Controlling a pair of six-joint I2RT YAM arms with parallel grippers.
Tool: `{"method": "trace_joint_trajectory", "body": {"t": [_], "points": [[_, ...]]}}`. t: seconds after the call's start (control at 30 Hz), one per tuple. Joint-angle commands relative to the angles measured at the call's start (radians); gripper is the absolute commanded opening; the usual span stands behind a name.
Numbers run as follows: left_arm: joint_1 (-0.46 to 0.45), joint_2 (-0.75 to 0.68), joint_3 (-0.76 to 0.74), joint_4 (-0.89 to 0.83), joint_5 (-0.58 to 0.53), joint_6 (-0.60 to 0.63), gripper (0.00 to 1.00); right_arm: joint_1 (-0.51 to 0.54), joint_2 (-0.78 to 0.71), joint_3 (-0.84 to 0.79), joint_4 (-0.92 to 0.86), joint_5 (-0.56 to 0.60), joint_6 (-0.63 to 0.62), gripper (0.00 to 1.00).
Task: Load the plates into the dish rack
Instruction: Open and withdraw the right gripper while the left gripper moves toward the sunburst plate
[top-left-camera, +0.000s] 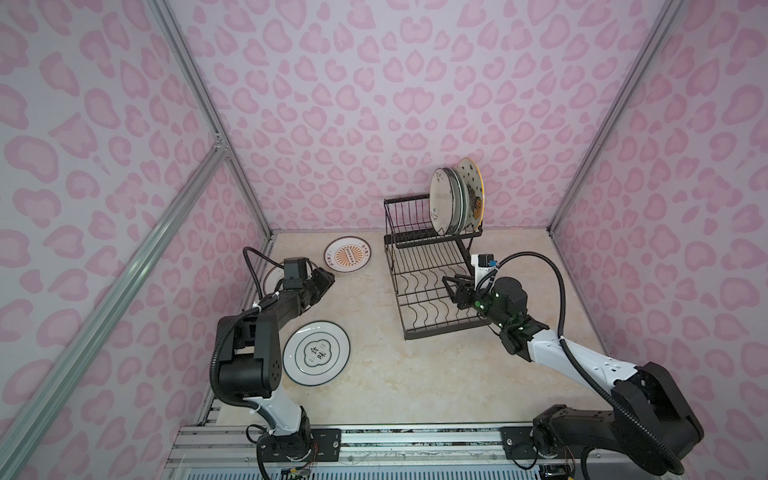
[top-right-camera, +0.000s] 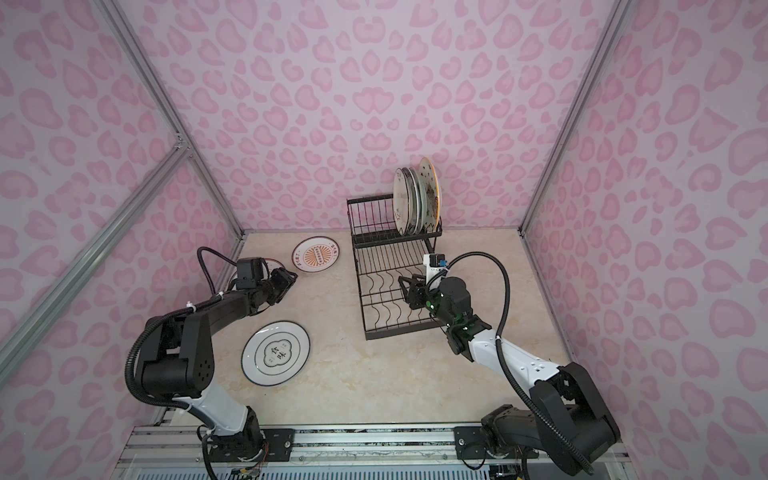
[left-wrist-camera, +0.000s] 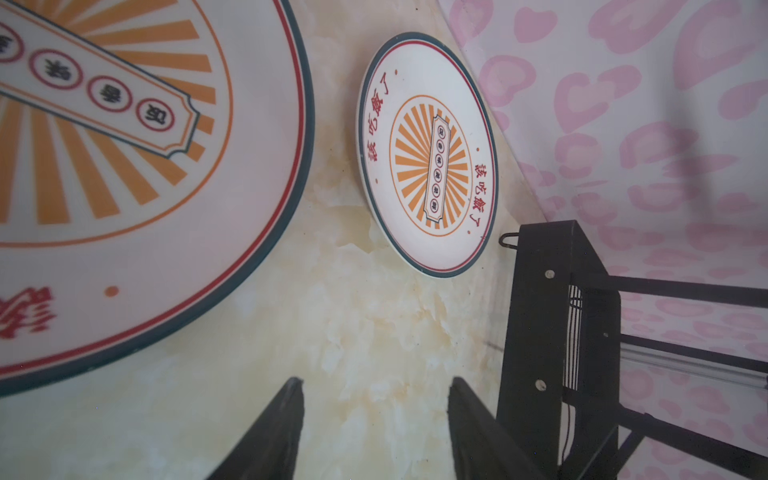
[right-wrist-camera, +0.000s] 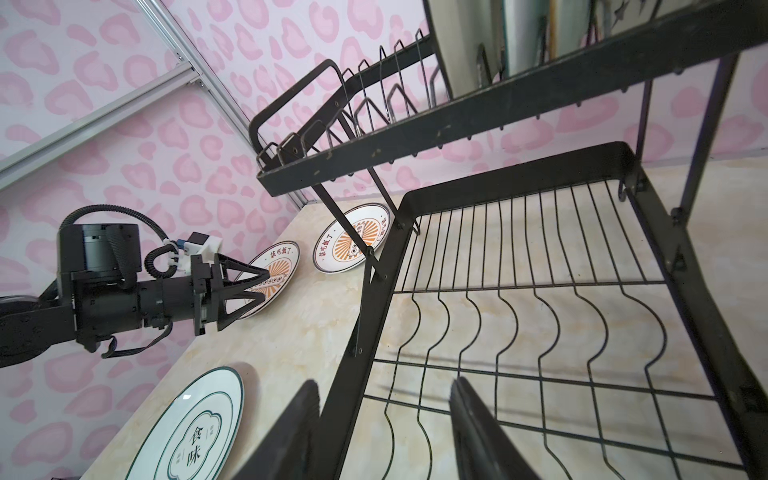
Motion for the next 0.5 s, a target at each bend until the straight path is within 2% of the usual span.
{"method": "trace_joint_trajectory", "body": {"t": [0.0, 0.17, 0.47], "points": [[0.000, 0.014, -0.006, 0.030, -0.092, -0.041, 0.58, 0.001, -0.011, -0.016, -0.002, -0.003, -0.008, 0.50], [0.013, -0.006, -0.045, 0.042, -0.115, -0.071, 0.58, -0.001, -0.029, -0.034, -0.007, -0.002, -0.004, 0.50], [0.107, -0.189, -0.174, 0.010, -0.082, -0.080, 0.58, -0.019, -0.035, -0.045, -0.008, -0.011, -0.007, 0.51]]}}
